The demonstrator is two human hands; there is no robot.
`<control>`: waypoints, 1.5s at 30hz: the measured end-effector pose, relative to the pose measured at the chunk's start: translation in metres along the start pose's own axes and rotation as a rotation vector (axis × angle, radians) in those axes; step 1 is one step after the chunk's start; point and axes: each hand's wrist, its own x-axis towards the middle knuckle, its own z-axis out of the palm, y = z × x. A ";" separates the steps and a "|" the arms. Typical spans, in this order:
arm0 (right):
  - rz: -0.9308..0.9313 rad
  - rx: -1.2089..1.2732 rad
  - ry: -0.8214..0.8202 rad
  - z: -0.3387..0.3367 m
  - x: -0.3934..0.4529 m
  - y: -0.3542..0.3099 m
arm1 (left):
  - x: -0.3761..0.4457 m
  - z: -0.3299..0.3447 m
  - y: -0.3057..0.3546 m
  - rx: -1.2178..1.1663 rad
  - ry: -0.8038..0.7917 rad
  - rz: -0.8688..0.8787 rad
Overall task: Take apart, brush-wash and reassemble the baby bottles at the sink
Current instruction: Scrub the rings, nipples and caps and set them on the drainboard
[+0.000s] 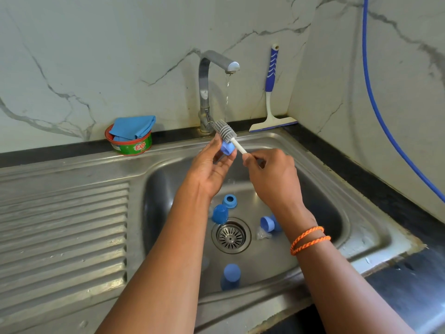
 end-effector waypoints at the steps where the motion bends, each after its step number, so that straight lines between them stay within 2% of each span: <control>1: -0.004 -0.003 -0.016 -0.002 0.000 0.000 | 0.001 0.001 -0.001 -0.019 0.016 0.004; 6: -0.001 -0.026 -0.125 -0.010 -0.002 0.002 | 0.002 -0.003 0.002 -0.127 0.111 0.087; 15: 0.115 -0.163 0.017 -0.011 0.000 0.002 | 0.003 0.004 -0.010 -0.055 0.016 0.016; 18: 0.103 -0.130 0.032 -0.010 0.001 0.001 | -0.001 0.008 -0.015 -0.016 -0.009 0.007; 24: 0.026 -0.190 -0.101 -0.008 -0.005 -0.004 | 0.001 0.006 -0.015 -0.153 0.058 0.053; 30: 0.046 -0.348 -0.117 -0.012 -0.005 -0.008 | 0.001 0.003 -0.015 -0.059 0.087 0.035; 35: -0.085 -0.591 -0.039 -0.016 -0.008 -0.021 | 0.000 0.003 -0.015 0.131 0.074 -0.018; 38: -0.127 -0.684 -0.023 -0.014 -0.011 -0.031 | -0.003 0.003 -0.013 0.160 0.082 -0.050; 42: -0.120 -0.606 0.004 -0.006 -0.015 -0.030 | -0.006 0.000 -0.007 0.151 0.037 -0.060; 45: 0.044 -0.286 -0.034 0.004 -0.010 -0.018 | -0.011 0.001 -0.005 0.187 -0.026 -0.067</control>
